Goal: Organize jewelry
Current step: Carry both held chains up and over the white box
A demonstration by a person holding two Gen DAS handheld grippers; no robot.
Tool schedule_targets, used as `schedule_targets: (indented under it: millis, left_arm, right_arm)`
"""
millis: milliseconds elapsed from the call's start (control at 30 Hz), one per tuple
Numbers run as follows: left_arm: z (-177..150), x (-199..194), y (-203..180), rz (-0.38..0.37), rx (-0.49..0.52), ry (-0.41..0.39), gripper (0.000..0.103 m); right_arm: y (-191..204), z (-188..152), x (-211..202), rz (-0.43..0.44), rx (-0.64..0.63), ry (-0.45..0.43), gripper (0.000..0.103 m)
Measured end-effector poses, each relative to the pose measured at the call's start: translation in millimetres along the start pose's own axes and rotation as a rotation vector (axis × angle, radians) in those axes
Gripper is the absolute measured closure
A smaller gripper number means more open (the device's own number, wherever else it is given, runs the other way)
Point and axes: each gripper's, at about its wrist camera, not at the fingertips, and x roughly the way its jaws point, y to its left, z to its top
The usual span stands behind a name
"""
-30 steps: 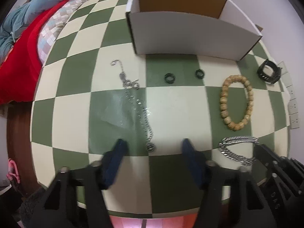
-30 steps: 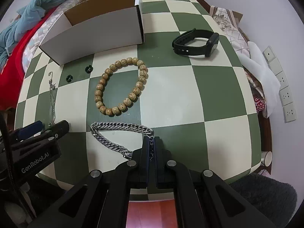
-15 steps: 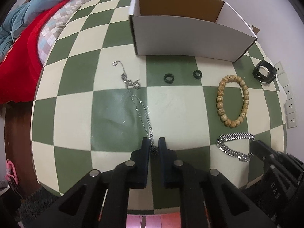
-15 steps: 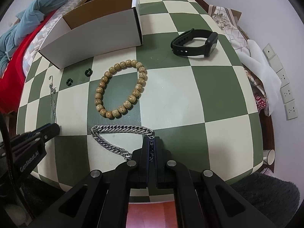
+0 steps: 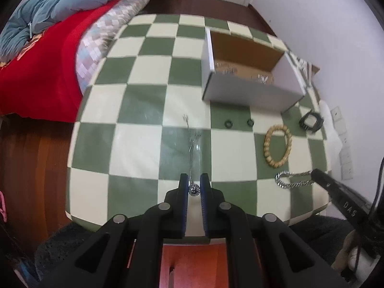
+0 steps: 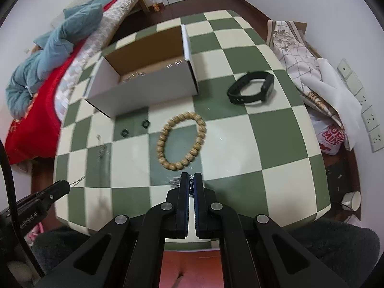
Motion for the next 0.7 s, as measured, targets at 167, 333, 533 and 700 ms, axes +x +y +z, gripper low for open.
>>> schedule_targets:
  millis: [167,333,533,700]
  left_arm:
    - [19,-15,-6,0.02,0.03,-0.054,0.096]
    - [31,-31,-20,0.019,0.065,-0.093,0.096]
    - [44,-50,-38,-0.016,0.092,-0.138,0.096]
    - [54,-64,-50,-0.036,0.109,-0.174,0.096]
  right_arm:
    - [9,7,-14,0.027,-0.023,-0.022,0.1]
    - [18,16,-27,0.037,-0.049,-0.047,0.1]
    - [27,30,-45,0.044,-0.078,-0.085,0.1]
    - [32,42,-59,0.048,-0.093,-0.113,0.1]
